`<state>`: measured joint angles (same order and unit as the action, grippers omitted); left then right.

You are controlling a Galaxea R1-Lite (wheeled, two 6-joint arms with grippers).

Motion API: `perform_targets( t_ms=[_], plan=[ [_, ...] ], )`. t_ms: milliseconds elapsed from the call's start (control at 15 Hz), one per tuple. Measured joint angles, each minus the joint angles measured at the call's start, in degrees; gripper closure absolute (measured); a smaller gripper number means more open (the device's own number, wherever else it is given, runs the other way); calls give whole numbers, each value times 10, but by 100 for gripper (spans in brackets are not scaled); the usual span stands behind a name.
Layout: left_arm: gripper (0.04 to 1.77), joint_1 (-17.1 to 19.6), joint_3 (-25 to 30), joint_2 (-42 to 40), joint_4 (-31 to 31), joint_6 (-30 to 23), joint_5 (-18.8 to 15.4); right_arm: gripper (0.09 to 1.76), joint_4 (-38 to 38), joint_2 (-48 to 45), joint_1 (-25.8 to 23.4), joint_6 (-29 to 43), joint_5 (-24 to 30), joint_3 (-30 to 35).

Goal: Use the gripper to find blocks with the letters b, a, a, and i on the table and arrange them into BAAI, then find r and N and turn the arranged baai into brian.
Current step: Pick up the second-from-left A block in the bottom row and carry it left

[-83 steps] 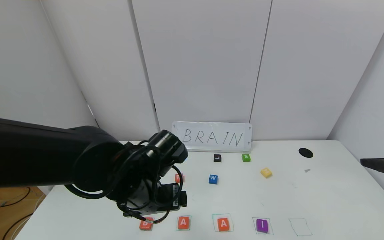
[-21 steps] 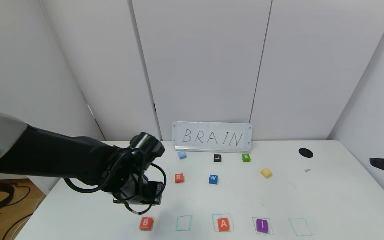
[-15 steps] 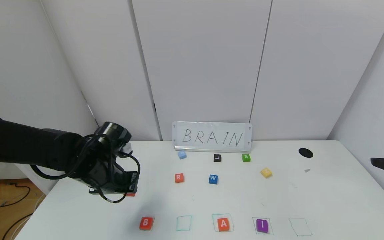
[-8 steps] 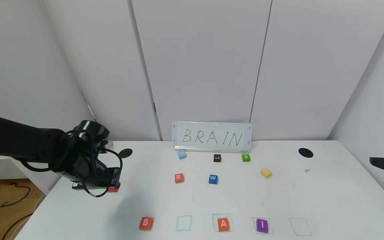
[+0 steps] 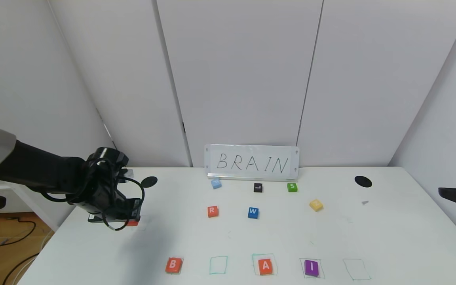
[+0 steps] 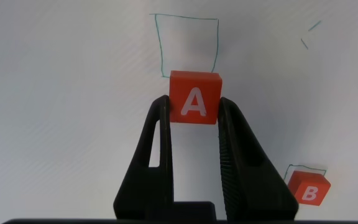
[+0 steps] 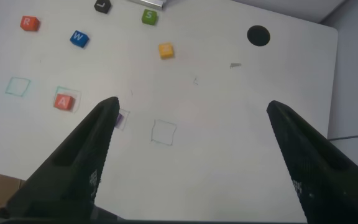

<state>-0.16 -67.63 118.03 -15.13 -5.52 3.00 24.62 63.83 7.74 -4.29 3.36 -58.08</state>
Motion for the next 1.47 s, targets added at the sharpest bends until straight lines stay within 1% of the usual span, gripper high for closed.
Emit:
perform_targets(
  t_ms=[467,933,1133,1467],
  plan=[
    [132,0,-33,43,-1,1,1,14,1,0,9,0,-4,2],
    [132,1,-37,69,2,-1,1,14,1,0,12,0,-4,5],
    [132,2,-35,75,16,0,2,14,1,1,17,1,-5,6],
    [132,3,-37,81,18,1,3,14,1,2,19,1,-5,7]
  ],
)
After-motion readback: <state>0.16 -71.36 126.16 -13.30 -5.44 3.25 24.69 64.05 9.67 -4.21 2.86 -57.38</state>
